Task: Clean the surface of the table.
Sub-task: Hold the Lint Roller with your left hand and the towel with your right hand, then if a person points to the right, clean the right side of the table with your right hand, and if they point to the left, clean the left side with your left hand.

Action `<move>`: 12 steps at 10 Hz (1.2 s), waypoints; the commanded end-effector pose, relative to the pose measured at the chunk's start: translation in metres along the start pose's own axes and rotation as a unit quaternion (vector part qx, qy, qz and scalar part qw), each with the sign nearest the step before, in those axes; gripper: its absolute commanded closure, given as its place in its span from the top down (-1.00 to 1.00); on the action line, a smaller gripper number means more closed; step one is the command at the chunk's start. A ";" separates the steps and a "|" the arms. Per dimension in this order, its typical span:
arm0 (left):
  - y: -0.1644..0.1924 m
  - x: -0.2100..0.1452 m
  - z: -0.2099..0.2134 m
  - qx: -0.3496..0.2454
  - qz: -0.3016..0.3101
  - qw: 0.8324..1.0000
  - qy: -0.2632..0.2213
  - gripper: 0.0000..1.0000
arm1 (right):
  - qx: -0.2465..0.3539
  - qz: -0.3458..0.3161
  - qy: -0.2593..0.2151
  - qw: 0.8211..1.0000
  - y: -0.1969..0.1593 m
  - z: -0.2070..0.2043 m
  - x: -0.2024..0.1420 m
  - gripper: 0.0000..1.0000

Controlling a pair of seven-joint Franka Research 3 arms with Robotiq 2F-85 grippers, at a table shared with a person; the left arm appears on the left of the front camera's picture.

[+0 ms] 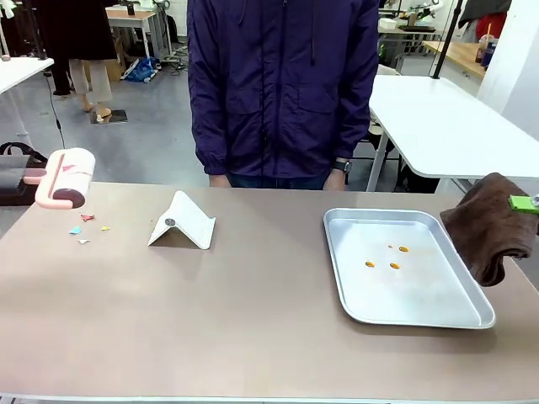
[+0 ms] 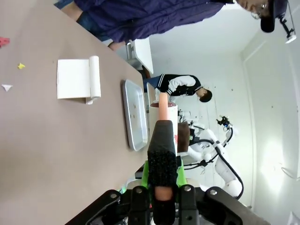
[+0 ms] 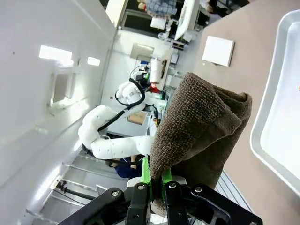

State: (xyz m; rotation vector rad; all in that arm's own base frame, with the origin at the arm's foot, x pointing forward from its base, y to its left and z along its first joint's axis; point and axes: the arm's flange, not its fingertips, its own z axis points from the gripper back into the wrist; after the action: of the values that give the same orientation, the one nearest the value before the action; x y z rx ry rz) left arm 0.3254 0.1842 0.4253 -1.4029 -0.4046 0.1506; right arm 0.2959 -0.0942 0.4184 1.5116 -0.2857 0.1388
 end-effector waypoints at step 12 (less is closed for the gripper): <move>-0.002 -0.007 0.005 0.005 -0.005 1.000 0.008 -1.00 | -0.002 0.014 0.005 1.000 0.009 -0.004 0.001 -1.00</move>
State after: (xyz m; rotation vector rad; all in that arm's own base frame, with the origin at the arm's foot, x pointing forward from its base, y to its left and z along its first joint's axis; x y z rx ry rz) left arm 0.3223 0.1868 0.4235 -1.3834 -0.3897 0.1488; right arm 0.2955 -0.0913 0.4234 1.5029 -0.2899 0.1562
